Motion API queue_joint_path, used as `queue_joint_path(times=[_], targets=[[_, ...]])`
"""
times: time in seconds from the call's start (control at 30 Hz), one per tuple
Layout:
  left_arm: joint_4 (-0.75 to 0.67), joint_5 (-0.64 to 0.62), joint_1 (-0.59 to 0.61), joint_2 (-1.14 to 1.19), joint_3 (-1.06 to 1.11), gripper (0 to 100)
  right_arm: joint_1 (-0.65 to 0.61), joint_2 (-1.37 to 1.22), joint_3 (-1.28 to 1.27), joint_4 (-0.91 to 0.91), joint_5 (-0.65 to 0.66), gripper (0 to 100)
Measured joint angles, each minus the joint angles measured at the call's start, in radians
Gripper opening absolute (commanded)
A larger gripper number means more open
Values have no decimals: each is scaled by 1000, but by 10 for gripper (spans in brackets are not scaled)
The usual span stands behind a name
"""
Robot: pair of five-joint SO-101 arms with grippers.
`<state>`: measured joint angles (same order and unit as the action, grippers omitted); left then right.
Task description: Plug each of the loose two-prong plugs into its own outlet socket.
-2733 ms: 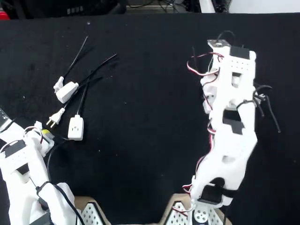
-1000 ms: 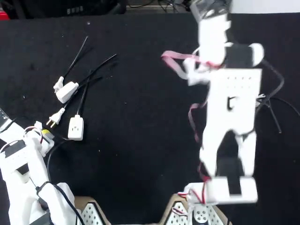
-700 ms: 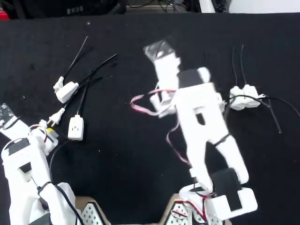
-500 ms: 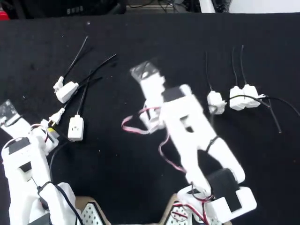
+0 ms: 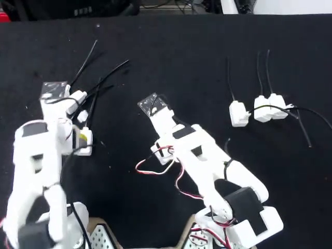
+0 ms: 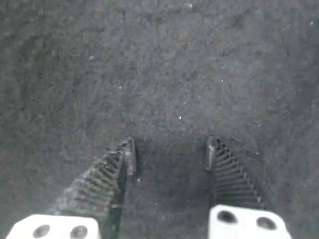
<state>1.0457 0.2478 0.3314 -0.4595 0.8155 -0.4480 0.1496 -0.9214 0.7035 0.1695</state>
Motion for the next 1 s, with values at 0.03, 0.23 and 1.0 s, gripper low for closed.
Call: queue_joint_path(times=[0.03,0.23,1.0], targets=[[3,3,-11,46,-28,242,0,0,0,0,0,211],[5,66,-77,275,-144,239,0,0,0,-2,0,211],[135,236,-137,445,-298,238,-2,0,-2,-6,0,211]])
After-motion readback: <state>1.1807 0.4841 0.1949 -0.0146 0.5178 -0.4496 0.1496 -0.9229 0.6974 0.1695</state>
